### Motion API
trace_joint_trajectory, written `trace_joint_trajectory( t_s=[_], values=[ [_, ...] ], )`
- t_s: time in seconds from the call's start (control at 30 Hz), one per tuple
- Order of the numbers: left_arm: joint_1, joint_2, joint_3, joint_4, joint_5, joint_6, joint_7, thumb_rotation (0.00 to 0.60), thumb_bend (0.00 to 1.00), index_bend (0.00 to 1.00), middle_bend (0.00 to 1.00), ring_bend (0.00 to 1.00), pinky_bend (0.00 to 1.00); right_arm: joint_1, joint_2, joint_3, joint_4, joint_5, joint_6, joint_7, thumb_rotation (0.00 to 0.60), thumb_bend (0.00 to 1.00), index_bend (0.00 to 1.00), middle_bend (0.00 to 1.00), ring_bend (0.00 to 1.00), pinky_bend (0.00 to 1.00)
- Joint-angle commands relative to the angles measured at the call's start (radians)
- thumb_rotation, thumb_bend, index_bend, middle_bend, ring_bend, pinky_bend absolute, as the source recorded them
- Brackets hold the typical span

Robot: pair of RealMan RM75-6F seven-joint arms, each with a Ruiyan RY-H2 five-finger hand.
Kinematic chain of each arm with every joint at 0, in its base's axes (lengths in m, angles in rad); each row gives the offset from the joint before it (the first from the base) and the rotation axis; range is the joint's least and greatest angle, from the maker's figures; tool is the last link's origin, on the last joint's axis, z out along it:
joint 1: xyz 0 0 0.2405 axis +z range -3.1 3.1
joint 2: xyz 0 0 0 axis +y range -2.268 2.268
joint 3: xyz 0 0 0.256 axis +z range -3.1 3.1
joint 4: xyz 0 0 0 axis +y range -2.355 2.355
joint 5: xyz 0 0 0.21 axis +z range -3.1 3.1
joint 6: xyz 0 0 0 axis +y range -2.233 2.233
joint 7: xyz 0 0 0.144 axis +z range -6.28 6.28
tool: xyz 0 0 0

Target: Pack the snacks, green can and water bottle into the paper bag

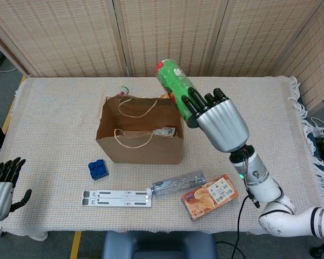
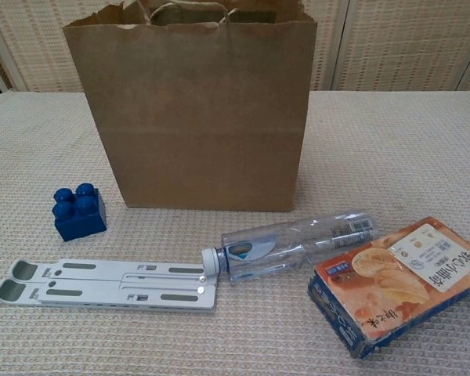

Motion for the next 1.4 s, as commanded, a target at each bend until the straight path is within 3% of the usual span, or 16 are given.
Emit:
trace_joint_trajectory(
  t_s=[0.03, 0.33, 0.53, 0.63, 0.77, 0.83, 0.93, 1.13, 1.27, 1.4],
  values=[
    [0.000, 0.000, 0.000, 0.000, 0.000, 0.000, -0.001, 0.600, 0.36, 0.00, 0.00, 0.00, 0.00, 0.021, -0.056, 0.010, -0.029, -0.012, -0.017, 0.017, 0.600, 0.23, 0.85, 0.71, 0.68, 0.56],
    [0.000, 0.001, 0.001, 0.001, 0.001, -0.001, -0.003, 0.600, 0.36, 0.00, 0.00, 0.00, 0.00, 0.036, -0.172, 0.003, -0.054, 0.034, -0.056, -0.034, 0.600, 0.23, 0.85, 0.71, 0.68, 0.56],
    [0.000, 0.001, 0.001, 0.001, 0.003, -0.001, -0.006, 0.600, 0.36, 0.00, 0.00, 0.00, 0.00, 0.027, -0.226, -0.008, -0.055, 0.171, -0.081, -0.147, 0.600, 0.23, 0.76, 0.71, 0.64, 0.54],
    [-0.001, 0.002, 0.001, 0.002, 0.002, -0.002, -0.007, 0.600, 0.36, 0.00, 0.00, 0.00, 0.00, 0.027, -0.233, -0.005, -0.078, 0.255, -0.093, -0.200, 0.600, 0.23, 0.55, 0.61, 0.50, 0.44],
    [-0.001, 0.002, 0.001, 0.001, 0.003, -0.003, -0.007, 0.600, 0.36, 0.00, 0.00, 0.00, 0.00, 0.030, -0.245, 0.010, -0.100, 0.356, -0.071, -0.277, 0.600, 0.22, 0.09, 0.29, 0.21, 0.29],
    [-0.001, 0.002, 0.001, 0.001, 0.003, -0.003, -0.007, 0.600, 0.36, 0.00, 0.00, 0.00, 0.00, 0.033, -0.253, 0.021, -0.109, 0.384, -0.052, -0.300, 0.600, 0.19, 0.00, 0.17, 0.11, 0.24],
    [-0.001, 0.003, 0.001, 0.002, 0.003, -0.003, -0.009, 0.600, 0.36, 0.00, 0.00, 0.00, 0.00, 0.035, -0.264, 0.036, -0.111, 0.385, -0.018, -0.312, 0.600, 0.17, 0.00, 0.09, 0.05, 0.21],
    [-0.001, 0.003, 0.002, 0.002, 0.004, -0.003, -0.010, 0.600, 0.36, 0.00, 0.00, 0.00, 0.00, 0.023, -0.267, 0.053, -0.111, 0.362, 0.034, -0.293, 0.600, 0.16, 0.00, 0.08, 0.04, 0.20],
    [-0.001, 0.003, 0.002, 0.003, 0.005, -0.002, -0.011, 0.600, 0.36, 0.00, 0.00, 0.00, 0.00, -0.010, -0.227, 0.057, -0.136, 0.359, 0.050, -0.246, 0.600, 0.16, 0.00, 0.08, 0.04, 0.20],
    [-0.001, 0.003, 0.001, 0.004, 0.005, -0.003, -0.011, 0.600, 0.36, 0.00, 0.00, 0.00, 0.00, -0.083, -0.140, 0.026, -0.172, 0.331, 0.052, -0.144, 0.600, 0.16, 0.00, 0.08, 0.04, 0.19]
  ],
)
